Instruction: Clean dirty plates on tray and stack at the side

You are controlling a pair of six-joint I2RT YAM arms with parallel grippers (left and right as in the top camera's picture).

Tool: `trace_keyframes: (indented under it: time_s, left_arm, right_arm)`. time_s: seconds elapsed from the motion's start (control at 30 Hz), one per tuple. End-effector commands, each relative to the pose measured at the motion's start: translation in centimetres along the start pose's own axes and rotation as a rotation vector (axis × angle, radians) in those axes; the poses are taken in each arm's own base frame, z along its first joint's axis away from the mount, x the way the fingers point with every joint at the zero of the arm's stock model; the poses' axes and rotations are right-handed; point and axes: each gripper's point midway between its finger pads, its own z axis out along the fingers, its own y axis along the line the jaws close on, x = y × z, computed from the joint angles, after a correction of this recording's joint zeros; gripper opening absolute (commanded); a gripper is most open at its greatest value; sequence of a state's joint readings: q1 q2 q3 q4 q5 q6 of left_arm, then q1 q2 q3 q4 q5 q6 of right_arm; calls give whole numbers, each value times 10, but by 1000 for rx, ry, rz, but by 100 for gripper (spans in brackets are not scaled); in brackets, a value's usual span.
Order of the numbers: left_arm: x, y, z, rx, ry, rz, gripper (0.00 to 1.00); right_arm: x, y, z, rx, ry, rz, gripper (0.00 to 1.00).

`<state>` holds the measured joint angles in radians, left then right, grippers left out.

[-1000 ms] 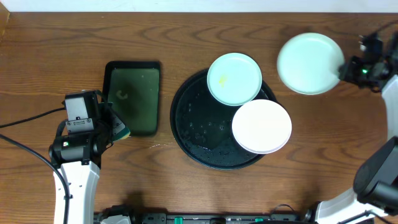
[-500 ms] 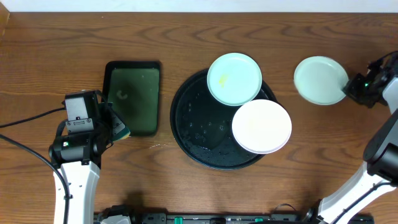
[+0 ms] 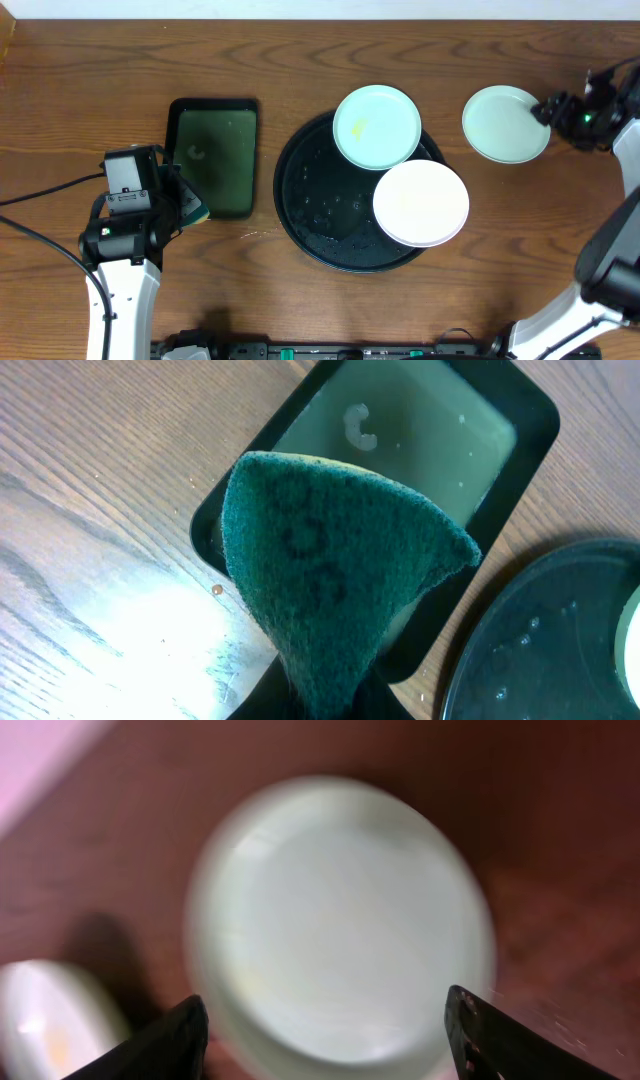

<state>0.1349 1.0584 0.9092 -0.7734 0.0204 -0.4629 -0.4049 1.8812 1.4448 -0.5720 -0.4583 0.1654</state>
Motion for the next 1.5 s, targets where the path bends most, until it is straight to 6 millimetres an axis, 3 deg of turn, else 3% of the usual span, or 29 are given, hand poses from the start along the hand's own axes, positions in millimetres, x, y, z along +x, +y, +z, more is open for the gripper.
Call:
trace_keyframes:
  time_s: [0.0,0.1,0.23,0.4,0.5,0.63,0.7,0.9,1.13,1.4,1.47]
  left_arm:
    - [1,3,2,-8,1,14,8]
    - [1,3,2,-8,1,14,8]
    - [1,3,2,-9,2,14,8]
    - [1,3,2,-9,1,14,8]
    - [1,3,2,-9,1,14,8]
    - [1,3,2,-9,1,14,8]
    - [1,3,2,-9,1,14,8]
    - [1,3,3,-10,3,14,8]
    - [6,5,17,-38,53,16,8]
    - [14,9,32,-72,112,19,8]
    - [13,8,32,-69,108,18,8]
  right_arm:
    - [-12,63,-25,-94,-71,-154,75]
    - [-13,86,-23,-41,-104,-186,77]
    - [1,118,-1,-13,-98,-278,79]
    - [45,166,56,-85,-12,-582,81]
    - [71,174,91,-90,42,-657,85]
    - [100,168,128,-29,103,-668,74]
    - [108,163,136,26,119,-640,72]
    - [126,171,139,51,148,-587,61]
    - [141,173,138,58,193,-574,24]
    - [139,167,128,109,194,-574,14]
    - [134,171,122,104,179,-575,8]
